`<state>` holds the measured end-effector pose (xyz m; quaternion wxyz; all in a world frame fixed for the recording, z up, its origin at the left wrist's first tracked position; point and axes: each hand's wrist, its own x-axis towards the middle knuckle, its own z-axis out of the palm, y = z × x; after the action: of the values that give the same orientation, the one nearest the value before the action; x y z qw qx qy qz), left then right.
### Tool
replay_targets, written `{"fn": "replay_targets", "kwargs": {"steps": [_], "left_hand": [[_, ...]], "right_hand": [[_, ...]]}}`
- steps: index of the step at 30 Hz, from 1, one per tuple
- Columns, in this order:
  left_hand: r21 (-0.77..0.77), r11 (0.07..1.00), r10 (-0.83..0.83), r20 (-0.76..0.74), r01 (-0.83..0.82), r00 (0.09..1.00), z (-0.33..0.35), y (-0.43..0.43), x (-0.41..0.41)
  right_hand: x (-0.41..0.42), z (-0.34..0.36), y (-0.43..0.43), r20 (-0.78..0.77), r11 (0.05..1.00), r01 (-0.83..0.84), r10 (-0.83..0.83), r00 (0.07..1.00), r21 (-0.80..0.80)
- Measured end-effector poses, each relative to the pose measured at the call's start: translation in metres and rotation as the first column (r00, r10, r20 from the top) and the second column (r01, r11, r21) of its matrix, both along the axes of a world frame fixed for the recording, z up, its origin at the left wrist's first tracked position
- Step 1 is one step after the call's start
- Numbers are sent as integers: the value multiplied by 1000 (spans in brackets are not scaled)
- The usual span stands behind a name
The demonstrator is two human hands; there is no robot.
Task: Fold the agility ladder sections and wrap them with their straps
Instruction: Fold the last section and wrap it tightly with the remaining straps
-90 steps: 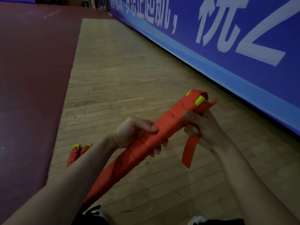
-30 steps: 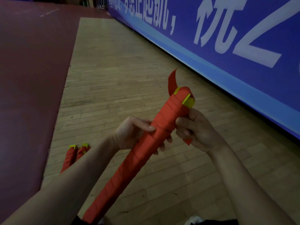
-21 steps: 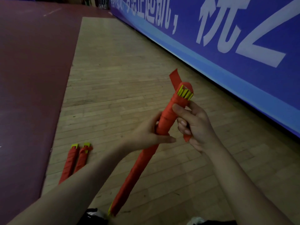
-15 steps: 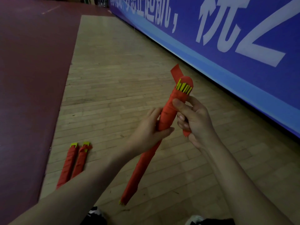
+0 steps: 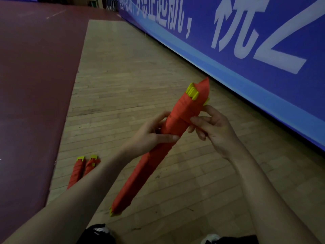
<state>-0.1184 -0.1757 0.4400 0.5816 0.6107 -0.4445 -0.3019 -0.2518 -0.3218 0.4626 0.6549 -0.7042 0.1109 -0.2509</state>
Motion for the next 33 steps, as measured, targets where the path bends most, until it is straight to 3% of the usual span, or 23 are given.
{"fn": "replay_targets", "kwargs": {"steps": [6, 9, 15, 18, 21, 23, 26, 28, 33], "left_hand": [[37, 999, -22, 74, 19, 997, -8, -1, 1], [27, 999, 15, 126, -18, 992, -12, -1, 3], [20, 997, 64, 286, -72, 956, -16, -4, 6], [6, 997, 69, 358, -76, 931, -20, -3, 9], [22, 997, 58, 459, -76, 887, -25, -1, 10], [3, 996, 73, 513, -87, 855, -29, -1, 13], [-20, 998, 53, 625, -53, 779, -35, 0, 21], [13, 1000, 10, 737, -28, 676, -37, 1, 22], [55, 996, -25, 928, -69, 372, -41, -1, 13]], "right_hand": [[-7, -5, -9, -62, 983, 36, -48, 997, -178], [-4, -13, -13, -160, 893, 255, -332, 930, -372], [-6, -9, -9, -381, 867, 319, -463, 800, -384], [-4, -14, -7, -431, 928, 278, -363, 826, -248], [-5, -15, -5, -352, 997, 51, -25, 936, 65], [-8, -15, -8, -317, 968, -78, 154, 936, 241], [-12, -13, -14, -310, 839, -137, 340, 888, 527], [-13, -15, -15, -387, 803, -108, 395, 833, 586], [-14, -22, -4, -549, 856, -28, 355, 757, 515]]}}
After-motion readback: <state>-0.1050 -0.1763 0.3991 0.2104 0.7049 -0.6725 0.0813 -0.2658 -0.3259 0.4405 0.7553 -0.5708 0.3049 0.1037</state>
